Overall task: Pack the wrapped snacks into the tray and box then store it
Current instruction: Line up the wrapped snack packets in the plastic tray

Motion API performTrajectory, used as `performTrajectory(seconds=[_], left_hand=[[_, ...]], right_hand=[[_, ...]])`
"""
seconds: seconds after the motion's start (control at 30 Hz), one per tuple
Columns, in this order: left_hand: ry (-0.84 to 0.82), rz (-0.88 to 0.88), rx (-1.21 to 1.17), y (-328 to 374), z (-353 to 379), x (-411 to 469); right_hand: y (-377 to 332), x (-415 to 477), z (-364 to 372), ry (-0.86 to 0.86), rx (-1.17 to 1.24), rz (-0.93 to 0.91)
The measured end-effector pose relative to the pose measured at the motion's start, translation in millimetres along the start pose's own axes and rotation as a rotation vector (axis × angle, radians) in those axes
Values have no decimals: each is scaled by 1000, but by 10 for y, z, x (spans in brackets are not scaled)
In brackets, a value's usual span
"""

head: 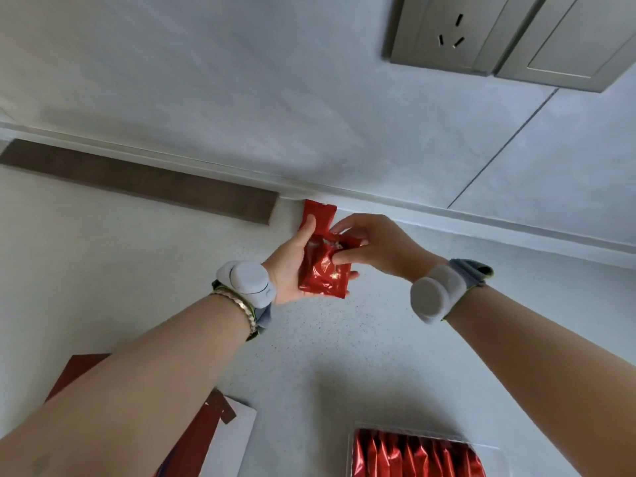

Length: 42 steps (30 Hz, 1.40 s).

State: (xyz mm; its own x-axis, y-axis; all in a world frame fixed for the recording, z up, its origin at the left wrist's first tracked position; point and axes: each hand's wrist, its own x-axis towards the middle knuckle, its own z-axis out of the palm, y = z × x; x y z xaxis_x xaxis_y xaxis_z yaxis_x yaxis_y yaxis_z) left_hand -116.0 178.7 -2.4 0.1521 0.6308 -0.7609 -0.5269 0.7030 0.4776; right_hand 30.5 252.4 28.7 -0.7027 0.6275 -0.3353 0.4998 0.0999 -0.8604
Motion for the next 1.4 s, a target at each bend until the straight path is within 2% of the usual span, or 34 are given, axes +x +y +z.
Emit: performTrajectory(seconds=[0.1,0.2,0.23,0.27,0.33,0.4,0.47,0.57,0.6,0.67,0.77,0.87,0.93,1.03,1.17,1.23,1.3,1.4], left_hand=[[-139,2,34,-88,27,-86],[-143,69,-18,-132,-19,-92],[-118,91,-57,-132,-48,-87],[-79,106,-84,-134,-73,-82],[66,136,-110,-141,-128,-113],[236,168,-191,-129,-202,-167],[330,201,-247,-86,-278,-198],[394,211,-261,-87,-378,-248],[411,207,-276,-93,-398,-267],[419,198,-283,-102,-406,-315],[393,188,-229,-125,-387,-405],[284,146,-182,-202,-241,-554],[238,132,-124,-250,-86,-672],[120,168,-66,-383,177,-869],[10,354,-22,-701,577,-1219],[38,405,3,-867,717,-1374],[60,420,89,-1016,817,-1563],[76,336,240,-1171,863,-1718]], right_hand=[[49,79,103,101,-79,-64],[82,268,89,324,13,-61],[92,345,85,351,-58,-68],[124,429,88,319,-203,-89],[149,578,166,117,-536,-125],[149,664,275,-55,-717,-69],[149,687,331,-79,-845,-35],[164,642,412,26,-1065,-141],[164,619,422,41,-1052,-165],[107,531,417,105,-769,-94],[-80,273,331,236,-104,101],[-226,-180,290,168,735,210],[-266,-469,265,111,1004,251],[-306,-896,255,158,927,255],[-342,-1462,315,225,882,283],[-391,-1744,350,199,695,295],[-465,-2009,372,183,408,270],[-532,-2264,389,56,129,263]])
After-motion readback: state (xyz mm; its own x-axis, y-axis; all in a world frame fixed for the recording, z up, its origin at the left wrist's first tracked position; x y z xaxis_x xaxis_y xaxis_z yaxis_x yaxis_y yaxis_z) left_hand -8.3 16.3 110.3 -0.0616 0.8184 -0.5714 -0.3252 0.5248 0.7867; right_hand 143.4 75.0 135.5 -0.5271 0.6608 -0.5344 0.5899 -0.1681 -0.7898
